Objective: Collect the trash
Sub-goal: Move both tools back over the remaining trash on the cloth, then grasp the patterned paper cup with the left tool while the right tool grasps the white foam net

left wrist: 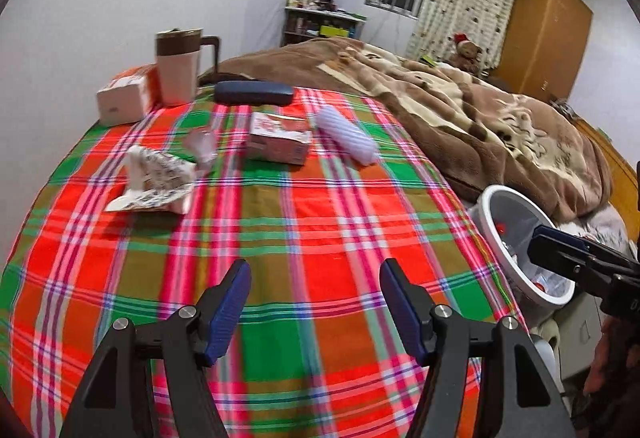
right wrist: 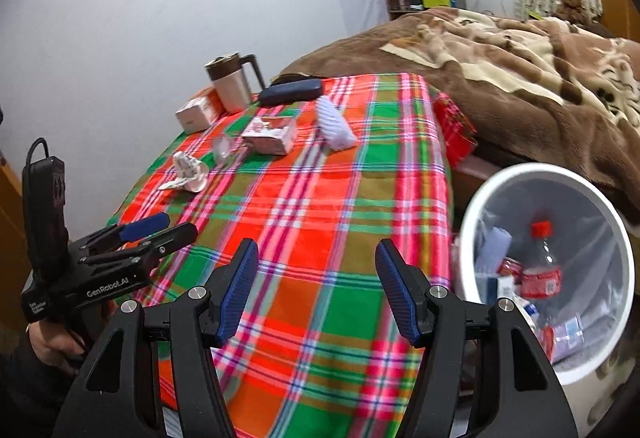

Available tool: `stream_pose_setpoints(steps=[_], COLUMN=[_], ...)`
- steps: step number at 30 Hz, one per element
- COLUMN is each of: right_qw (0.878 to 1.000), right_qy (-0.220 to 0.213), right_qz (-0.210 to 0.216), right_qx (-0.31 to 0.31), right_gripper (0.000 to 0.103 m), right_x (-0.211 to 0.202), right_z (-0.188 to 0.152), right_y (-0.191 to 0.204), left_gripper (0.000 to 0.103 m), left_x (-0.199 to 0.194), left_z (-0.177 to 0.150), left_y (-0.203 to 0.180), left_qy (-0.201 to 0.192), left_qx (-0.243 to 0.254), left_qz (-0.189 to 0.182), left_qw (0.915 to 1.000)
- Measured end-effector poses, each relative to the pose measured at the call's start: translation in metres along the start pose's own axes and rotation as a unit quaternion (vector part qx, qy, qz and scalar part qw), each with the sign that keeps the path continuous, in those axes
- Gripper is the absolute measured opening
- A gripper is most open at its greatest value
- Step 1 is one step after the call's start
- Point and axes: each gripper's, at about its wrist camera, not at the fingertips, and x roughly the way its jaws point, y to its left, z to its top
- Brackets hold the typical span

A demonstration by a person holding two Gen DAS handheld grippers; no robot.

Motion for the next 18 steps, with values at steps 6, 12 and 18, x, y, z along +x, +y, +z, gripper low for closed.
stream_pose_setpoints(steps=[6, 12, 18], right_qw=[1.000, 0.999, 0.999], right_qy=[0.005, 0.004, -0.001], right_qz=[0.003, 0.003, 0.005], right_qx=[-0.022, -0.038, -0.054], right_gripper=[0.062, 0.062, 0.062], right_x=[0.011, 0.021, 0.032], right_z=[0.015, 0.027, 0.041], right_y=[0.016, 0.027, 0.036], left_gripper=[0.066, 0.066, 0.066], left_x=[-0.003, -0.010, -0.005], left_z=[0.007, 0.015, 0.022], left_y=[0.026, 0.054, 0.082], left_qy=[-0.005, -0.029, -0.034], left_qx=[-0.027, -0.057, -0.093], left_qz=[0.020, 0.044, 0.064], left_qw=[0.9994, 0.9970, 0.9930])
